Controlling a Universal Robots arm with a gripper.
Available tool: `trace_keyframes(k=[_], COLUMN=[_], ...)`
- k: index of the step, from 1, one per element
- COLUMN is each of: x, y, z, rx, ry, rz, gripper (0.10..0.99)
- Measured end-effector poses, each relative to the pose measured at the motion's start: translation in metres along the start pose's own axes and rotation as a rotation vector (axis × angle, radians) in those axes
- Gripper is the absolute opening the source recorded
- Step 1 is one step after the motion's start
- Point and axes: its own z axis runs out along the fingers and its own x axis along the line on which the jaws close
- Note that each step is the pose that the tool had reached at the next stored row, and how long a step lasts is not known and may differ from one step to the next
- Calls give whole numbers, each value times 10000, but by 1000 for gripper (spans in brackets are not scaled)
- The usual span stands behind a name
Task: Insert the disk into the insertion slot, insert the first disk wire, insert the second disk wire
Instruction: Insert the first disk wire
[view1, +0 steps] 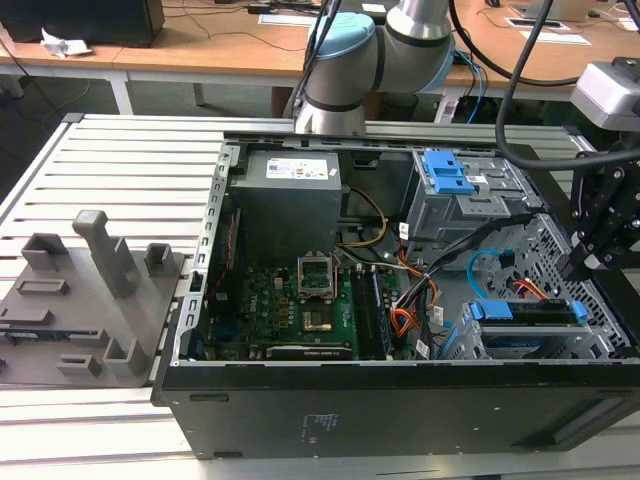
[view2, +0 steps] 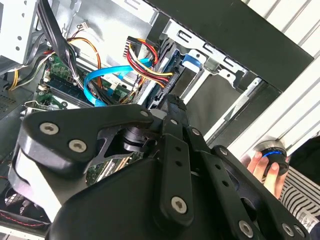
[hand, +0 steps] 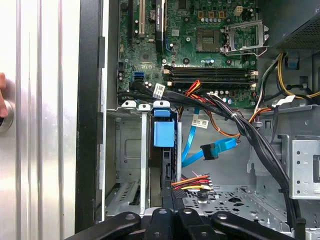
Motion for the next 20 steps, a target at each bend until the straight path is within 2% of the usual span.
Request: trace_keyframes(k=[8, 10, 12, 15, 16, 20], x=[0, 0, 0, 2, 3, 2], y=[11, 29, 65, 182, 201, 203], z=[-1, 27, 57, 79, 82, 82], rx=[0, 1, 0, 0, -1, 0], ry=[3, 1, 0, 0, -1, 0], rz=[0, 0, 0, 0, 1, 0], gripper=[106, 106, 106, 106, 106, 106])
